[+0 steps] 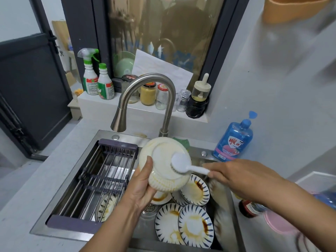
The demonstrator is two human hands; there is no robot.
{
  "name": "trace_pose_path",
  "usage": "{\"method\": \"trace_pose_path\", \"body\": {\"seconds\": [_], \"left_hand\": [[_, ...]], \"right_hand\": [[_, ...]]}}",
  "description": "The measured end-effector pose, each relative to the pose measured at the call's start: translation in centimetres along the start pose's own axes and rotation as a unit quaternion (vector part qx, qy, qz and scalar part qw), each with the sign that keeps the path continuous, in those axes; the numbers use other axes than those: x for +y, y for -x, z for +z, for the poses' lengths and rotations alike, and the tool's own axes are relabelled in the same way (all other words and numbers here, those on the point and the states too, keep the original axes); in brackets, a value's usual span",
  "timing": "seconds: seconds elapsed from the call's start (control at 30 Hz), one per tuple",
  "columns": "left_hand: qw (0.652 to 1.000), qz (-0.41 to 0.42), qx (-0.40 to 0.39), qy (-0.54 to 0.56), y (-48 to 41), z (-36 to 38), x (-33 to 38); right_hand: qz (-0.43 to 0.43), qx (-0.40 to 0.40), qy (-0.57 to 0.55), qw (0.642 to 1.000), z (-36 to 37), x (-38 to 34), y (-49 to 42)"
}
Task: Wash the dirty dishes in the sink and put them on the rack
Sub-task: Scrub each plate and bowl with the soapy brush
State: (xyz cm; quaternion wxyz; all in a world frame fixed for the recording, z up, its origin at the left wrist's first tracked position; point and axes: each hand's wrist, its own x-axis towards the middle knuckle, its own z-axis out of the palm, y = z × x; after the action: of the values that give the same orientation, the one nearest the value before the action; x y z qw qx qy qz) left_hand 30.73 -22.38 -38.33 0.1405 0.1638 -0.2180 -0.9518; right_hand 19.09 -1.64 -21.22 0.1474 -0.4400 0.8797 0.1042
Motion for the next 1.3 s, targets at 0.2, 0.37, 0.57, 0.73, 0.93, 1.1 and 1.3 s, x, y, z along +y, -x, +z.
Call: {"method": "trace_pose_path", "body": {"seconds": [0.2,0.37,0.57,0.73,0.93,1.1,1.3], "left_hand": [[1.000,-0.011,-0.009,-0.020,-0.2,-0.6,-0.8],[0.999,0.008,0.000,-0.031,0.0,-1.2,0.2],[0.999,-0.029,-0.001,-0.021,0.2,-1.1,-0.3],[0.999,-0.019,0.006,-0.029,-0.2,-1.5,-0.1],[0.981,-0.023,0.054,-0.183,-1.0,-1.6,1.7],[0.863,-0.036,0.045,-0.502,-1.2,-3.5,-0.6],[0.753,0.019,0.088,-0.652,-1.2,-7.7,-7.7]], "right_hand": [[-0.030,0.030,0.020,0.999,-0.4,-1.9,-1.9],[0.000,-0.019,0.016,1.000,-0.6,-0.3,-0.4],[-0.030,-0.007,-0.029,0.999,0.8,-3.2,-0.9],[0.027,0.029,-0.029,0.999,-0.1,-0.5,-3.4],[0.001,0.049,-0.165,0.985,0.3,0.1,-4.4],[0.005,0.018,-0.197,0.980,3.8,0.0,-6.0],[-0.018,-0.053,-0.098,0.994,6.7,0.0,-7.3]]}}
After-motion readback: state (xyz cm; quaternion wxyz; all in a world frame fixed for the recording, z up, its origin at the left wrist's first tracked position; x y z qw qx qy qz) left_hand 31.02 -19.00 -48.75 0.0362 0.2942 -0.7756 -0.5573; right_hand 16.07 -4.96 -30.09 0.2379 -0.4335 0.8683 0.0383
